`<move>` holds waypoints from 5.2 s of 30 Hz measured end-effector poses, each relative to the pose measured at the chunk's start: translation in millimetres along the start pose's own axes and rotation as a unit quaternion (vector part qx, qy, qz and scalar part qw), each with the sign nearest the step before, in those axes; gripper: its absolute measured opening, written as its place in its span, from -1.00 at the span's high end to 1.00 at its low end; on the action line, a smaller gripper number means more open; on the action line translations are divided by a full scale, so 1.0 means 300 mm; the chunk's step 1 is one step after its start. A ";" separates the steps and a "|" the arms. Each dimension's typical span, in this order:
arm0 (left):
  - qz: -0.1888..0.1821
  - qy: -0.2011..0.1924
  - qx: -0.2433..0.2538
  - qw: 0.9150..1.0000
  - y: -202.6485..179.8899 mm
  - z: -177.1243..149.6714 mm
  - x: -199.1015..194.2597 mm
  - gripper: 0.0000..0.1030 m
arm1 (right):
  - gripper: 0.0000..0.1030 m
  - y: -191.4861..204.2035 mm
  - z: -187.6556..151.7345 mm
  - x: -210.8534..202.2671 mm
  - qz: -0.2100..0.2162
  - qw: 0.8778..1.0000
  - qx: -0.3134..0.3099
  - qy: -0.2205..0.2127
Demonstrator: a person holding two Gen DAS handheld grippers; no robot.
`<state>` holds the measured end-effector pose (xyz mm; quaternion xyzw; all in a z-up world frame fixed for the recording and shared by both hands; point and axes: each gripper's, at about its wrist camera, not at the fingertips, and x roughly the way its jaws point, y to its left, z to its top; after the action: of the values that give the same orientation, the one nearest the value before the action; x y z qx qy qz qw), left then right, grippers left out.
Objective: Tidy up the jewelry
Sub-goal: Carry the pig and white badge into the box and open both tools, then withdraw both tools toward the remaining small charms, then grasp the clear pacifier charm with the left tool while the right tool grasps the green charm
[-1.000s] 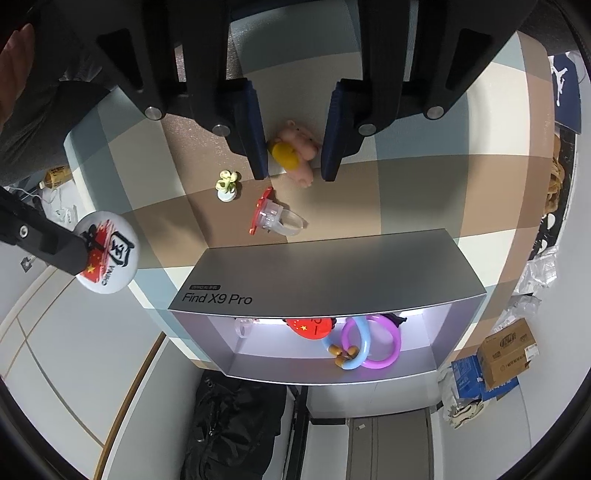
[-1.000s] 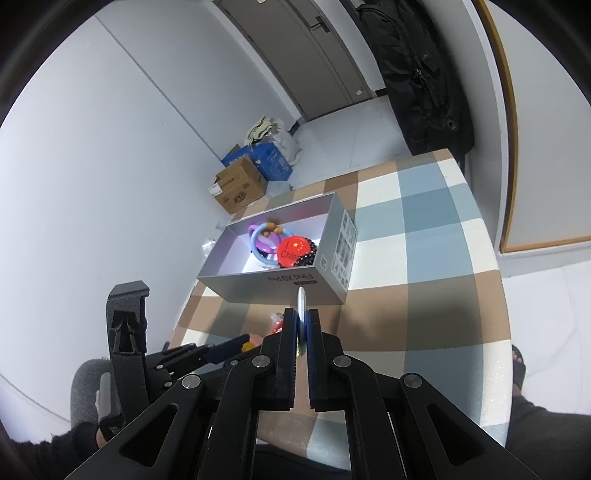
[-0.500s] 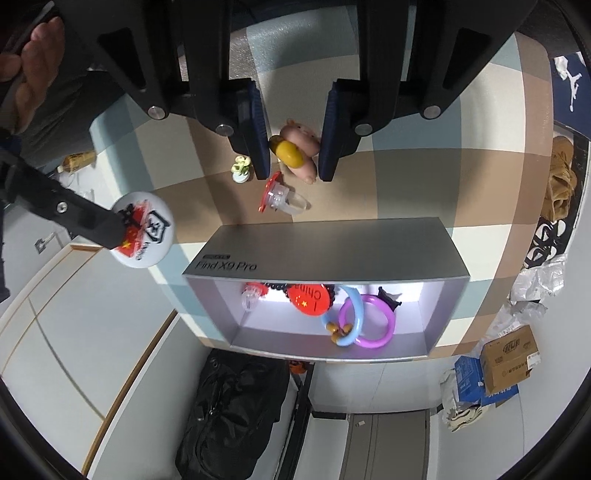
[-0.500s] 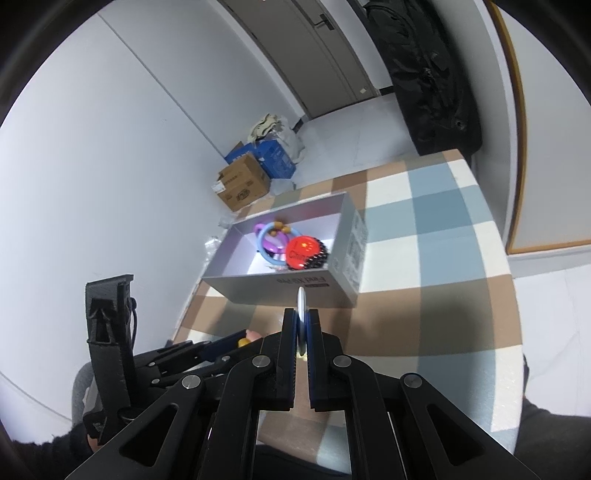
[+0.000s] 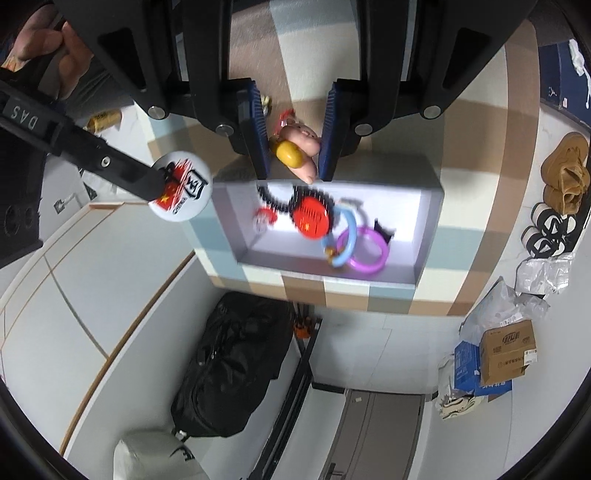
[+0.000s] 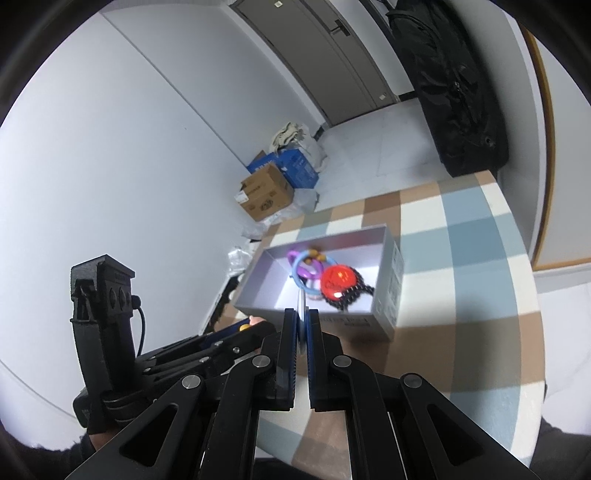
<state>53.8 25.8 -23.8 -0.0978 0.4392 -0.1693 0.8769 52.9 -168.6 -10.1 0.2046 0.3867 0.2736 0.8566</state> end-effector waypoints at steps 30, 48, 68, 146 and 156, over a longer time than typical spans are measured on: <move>-0.009 0.031 -0.049 0.998 0.054 0.167 0.161 0.59 | 0.92 -0.095 0.154 0.177 -0.016 0.998 0.055 0.003; -0.021 0.015 -0.061 0.998 0.043 0.182 0.135 -0.02 | 0.25 -0.100 0.171 0.117 -0.036 0.997 0.050 -0.043; 0.033 -0.060 0.008 0.998 0.011 0.127 -0.003 -0.34 | -0.76 -0.073 0.112 0.031 -0.132 0.988 -0.014 -0.083; -0.024 0.087 -0.014 0.996 0.017 -0.054 0.087 0.68 | -1.00 -0.070 -0.090 0.051 -0.151 0.988 -0.023 0.032; -0.051 0.055 -0.033 0.997 0.056 -0.023 0.009 0.68 | -0.57 -0.025 -0.138 0.135 -0.135 0.985 -0.061 0.086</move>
<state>53.3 40.0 -35.2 -0.1390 0.4868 -0.2041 0.8379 45.5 -143.2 -62.1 0.0739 0.4654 0.1953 0.8601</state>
